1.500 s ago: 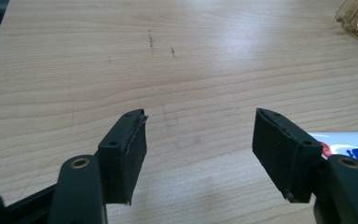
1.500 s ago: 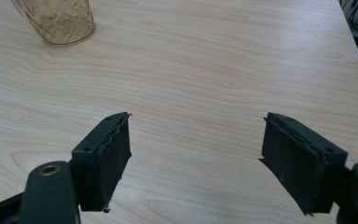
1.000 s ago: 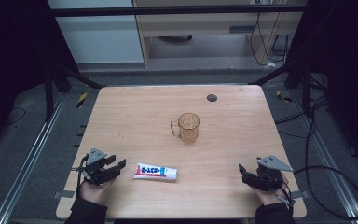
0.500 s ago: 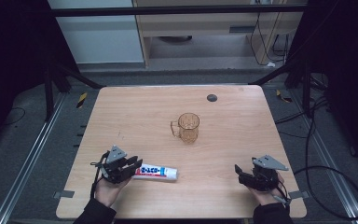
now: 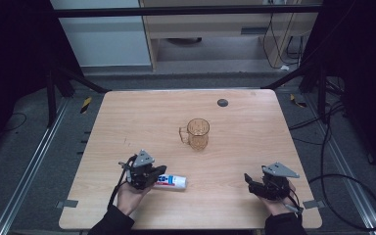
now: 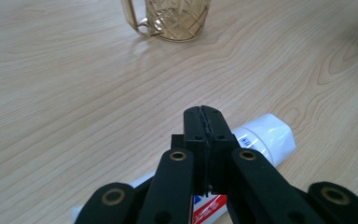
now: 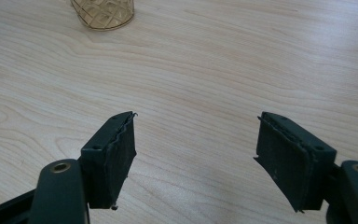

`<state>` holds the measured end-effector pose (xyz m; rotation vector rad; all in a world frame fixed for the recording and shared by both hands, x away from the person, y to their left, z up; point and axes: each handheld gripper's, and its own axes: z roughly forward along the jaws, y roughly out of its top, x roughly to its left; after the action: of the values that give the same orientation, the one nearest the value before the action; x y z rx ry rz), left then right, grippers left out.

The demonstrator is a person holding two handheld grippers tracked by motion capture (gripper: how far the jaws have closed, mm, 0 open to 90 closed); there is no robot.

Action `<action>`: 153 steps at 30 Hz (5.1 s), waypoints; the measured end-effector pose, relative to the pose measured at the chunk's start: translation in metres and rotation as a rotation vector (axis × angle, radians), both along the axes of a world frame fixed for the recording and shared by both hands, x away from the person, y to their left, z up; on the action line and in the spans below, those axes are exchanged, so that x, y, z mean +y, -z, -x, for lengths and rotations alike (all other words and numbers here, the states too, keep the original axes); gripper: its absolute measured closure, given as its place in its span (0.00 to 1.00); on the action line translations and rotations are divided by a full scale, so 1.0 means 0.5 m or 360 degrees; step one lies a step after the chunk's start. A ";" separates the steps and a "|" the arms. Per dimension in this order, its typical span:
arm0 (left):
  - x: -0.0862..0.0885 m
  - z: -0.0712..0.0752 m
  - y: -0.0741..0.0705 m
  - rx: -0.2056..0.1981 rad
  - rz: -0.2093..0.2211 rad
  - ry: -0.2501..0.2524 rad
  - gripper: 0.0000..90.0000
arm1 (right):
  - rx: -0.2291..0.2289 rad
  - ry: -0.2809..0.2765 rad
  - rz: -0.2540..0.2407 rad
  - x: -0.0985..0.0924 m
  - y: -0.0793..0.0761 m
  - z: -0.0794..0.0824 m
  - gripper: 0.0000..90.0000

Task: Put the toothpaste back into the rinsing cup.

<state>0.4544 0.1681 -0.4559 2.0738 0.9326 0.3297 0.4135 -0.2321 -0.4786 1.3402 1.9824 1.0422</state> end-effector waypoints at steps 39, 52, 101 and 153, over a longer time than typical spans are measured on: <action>-0.056 0.004 0.032 0.0167 -0.0074 0.0171 0.99 | 0.0048 0.0000 0.0001 -0.007 0.008 -0.003 0.31; -0.043 0.037 0.028 0.0202 -0.0111 0.0244 0.99 | 0.0074 -0.0002 -0.0014 -0.006 0.009 -0.001 0.31; 0.084 0.073 -0.040 0.0181 -0.0115 0.0064 0.85 | 0.0090 -0.0004 0.0004 -0.008 0.014 -0.003 0.30; -0.031 -0.048 -0.008 0.0359 -0.0472 -0.0004 0.24 | 0.0127 -0.0019 0.0035 -0.005 0.020 -0.006 0.29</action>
<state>0.4784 0.1526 -0.4520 2.4194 1.0719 0.2499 0.4165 -0.2346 -0.4886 1.3796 2.0561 0.9840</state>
